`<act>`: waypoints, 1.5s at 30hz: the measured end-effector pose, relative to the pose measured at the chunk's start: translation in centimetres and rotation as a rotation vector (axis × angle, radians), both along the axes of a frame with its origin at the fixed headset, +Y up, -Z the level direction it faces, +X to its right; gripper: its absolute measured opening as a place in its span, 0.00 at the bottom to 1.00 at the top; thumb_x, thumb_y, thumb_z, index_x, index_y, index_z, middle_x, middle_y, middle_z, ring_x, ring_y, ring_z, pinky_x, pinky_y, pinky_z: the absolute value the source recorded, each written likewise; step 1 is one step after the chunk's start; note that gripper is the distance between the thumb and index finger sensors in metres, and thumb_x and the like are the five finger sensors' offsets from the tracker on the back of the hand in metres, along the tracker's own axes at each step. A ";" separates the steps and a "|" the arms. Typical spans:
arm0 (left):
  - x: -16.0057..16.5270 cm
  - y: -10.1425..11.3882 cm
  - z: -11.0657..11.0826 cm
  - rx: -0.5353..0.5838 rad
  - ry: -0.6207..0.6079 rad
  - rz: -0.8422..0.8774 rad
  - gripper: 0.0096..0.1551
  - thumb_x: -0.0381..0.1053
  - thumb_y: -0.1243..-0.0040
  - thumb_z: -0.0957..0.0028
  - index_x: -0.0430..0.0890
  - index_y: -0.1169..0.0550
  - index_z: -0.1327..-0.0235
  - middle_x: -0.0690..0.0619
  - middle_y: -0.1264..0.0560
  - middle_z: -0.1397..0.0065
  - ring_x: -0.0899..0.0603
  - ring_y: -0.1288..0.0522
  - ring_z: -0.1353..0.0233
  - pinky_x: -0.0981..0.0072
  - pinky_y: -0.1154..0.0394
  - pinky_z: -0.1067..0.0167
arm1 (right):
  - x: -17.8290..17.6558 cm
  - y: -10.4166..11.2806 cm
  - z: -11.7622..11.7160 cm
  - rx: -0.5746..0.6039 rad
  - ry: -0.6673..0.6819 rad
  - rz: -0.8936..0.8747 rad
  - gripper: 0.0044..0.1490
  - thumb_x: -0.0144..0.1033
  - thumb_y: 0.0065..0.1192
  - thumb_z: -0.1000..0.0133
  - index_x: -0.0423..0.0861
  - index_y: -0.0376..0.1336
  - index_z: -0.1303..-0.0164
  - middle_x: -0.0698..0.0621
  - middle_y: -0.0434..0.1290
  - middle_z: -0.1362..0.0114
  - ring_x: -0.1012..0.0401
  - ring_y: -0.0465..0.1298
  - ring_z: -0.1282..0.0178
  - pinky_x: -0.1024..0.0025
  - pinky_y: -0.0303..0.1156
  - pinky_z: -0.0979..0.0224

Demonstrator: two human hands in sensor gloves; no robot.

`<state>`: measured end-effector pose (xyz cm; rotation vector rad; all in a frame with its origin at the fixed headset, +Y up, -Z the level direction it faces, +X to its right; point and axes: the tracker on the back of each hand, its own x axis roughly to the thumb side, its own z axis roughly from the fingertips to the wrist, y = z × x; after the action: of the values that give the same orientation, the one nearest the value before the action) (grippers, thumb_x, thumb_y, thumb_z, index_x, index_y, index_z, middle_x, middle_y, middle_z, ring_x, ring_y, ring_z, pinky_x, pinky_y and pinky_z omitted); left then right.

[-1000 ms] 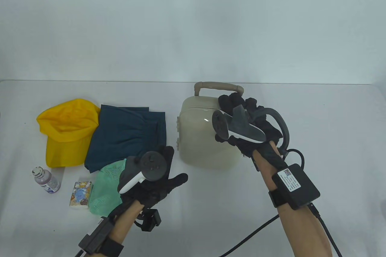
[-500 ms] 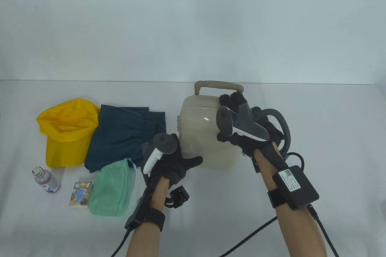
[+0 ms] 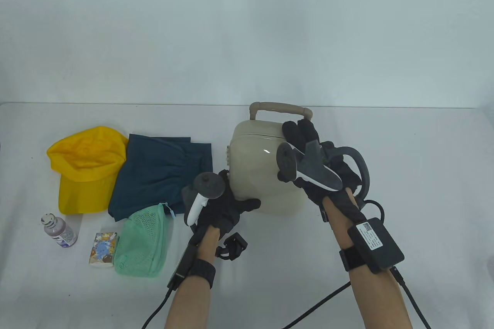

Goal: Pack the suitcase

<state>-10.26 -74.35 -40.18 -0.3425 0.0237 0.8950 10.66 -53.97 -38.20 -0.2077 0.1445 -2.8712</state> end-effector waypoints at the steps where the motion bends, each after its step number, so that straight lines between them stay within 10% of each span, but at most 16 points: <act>1: -0.1 0.2 0.0 0.000 0.001 0.011 0.76 0.71 0.34 0.72 0.51 0.67 0.27 0.46 0.58 0.16 0.36 0.45 0.14 0.49 0.44 0.18 | 0.1 0.0 0.0 0.007 0.001 -0.007 0.69 0.75 0.56 0.61 0.57 0.33 0.17 0.50 0.46 0.09 0.44 0.79 0.32 0.52 0.77 0.32; 13: -1.5 12.8 0.1 0.307 -0.043 -0.181 0.72 0.75 0.37 0.71 0.56 0.60 0.21 0.49 0.54 0.16 0.35 0.44 0.17 0.33 0.40 0.24 | 7.5 2.9 1.7 0.047 -0.064 -0.481 0.67 0.77 0.47 0.56 0.53 0.32 0.16 0.48 0.45 0.09 0.44 0.76 0.31 0.53 0.76 0.31; 24: 2.7 21.4 -1.1 0.469 -0.206 -0.510 0.65 0.77 0.39 0.71 0.59 0.49 0.19 0.53 0.44 0.15 0.38 0.41 0.20 0.31 0.41 0.23 | 13.1 -7.3 4.5 -0.082 -0.137 -0.961 0.69 0.75 0.44 0.50 0.43 0.24 0.18 0.38 0.43 0.11 0.45 0.77 0.32 0.55 0.77 0.32; 35: 7.1 16.7 -5.0 0.334 -0.269 -0.630 0.58 0.79 0.43 0.70 0.61 0.40 0.21 0.54 0.39 0.17 0.39 0.38 0.21 0.33 0.41 0.22 | 14.1 -15.9 4.2 -0.313 -0.261 -1.156 0.69 0.74 0.40 0.47 0.38 0.20 0.21 0.32 0.42 0.13 0.42 0.77 0.34 0.58 0.79 0.34; 45: 7.6 11.9 -8.9 0.124 -0.316 -0.661 0.55 0.81 0.49 0.66 0.60 0.37 0.22 0.53 0.37 0.17 0.37 0.37 0.22 0.33 0.42 0.22 | 13.5 -18.3 3.1 -0.472 -0.310 -1.096 0.70 0.72 0.42 0.45 0.33 0.22 0.22 0.26 0.46 0.17 0.42 0.81 0.41 0.62 0.82 0.40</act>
<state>-2.68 -62.49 -49.13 -0.3278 -0.1999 0.1806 24.18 -72.28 -35.05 0.3588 -0.7002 -3.9100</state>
